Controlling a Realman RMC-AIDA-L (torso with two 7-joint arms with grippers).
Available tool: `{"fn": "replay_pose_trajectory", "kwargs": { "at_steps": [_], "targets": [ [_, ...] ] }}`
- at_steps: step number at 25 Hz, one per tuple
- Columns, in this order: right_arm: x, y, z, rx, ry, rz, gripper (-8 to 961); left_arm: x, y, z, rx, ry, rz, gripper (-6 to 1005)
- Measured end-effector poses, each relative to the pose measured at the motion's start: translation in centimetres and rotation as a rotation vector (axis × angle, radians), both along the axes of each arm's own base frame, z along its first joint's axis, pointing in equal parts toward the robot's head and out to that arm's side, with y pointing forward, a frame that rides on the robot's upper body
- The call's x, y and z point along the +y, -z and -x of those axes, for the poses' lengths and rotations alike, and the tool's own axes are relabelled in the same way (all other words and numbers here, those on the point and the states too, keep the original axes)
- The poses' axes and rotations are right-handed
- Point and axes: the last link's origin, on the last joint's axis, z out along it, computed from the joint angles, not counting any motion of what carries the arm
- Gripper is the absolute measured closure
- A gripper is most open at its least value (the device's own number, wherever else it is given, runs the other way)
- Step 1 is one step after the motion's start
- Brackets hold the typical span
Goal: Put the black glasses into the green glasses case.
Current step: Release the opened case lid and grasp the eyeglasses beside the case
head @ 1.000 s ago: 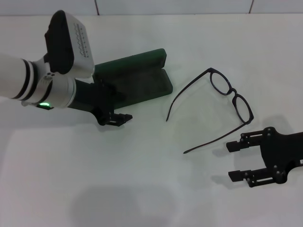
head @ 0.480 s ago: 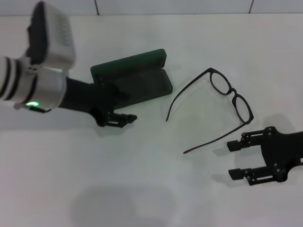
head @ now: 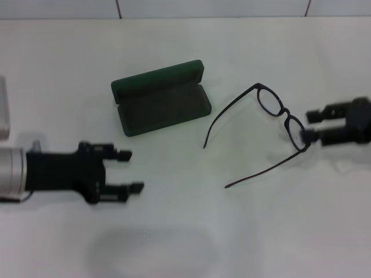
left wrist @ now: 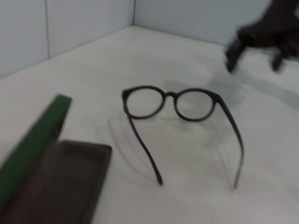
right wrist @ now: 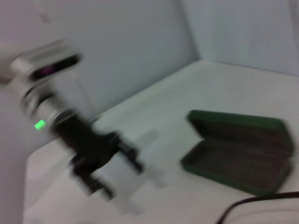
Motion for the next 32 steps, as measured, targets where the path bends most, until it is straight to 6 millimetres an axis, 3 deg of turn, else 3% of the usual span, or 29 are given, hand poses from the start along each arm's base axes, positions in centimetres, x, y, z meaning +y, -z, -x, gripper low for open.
{"fn": "replay_pose_trajectory", "kwargs": {
  "at_steps": [5,10,15,21,27,32],
  "targets": [
    [3.4,-2.8,1.9,-0.109,0.221,0.044,392,-1.9,1.1,1.3,-0.032,-0.021,0.028,261],
    [6.1,-3.4,5.0,-0.245,0.387,0.083,394,-2.7,1.5,1.9,-0.039,-0.026,0.045,220],
    [8.1,-1.8,8.4,-0.449,0.475,0.077,397,-2.8,1.5,2.0,-0.036,-0.019,0.044,215],
    [9.0,2.3,12.1,-0.686,0.453,0.048,400,-2.8,1.4,2.0,-0.030,-0.001,0.042,216],
    [8.6,5.8,12.0,-0.765,0.420,0.025,403,-2.9,1.6,2.0,-0.030,0.006,0.044,217],
    [8.6,7.1,10.6,-0.773,0.433,0.003,406,-3.2,1.7,2.2,-0.031,-0.001,0.045,217]
  ]
}}
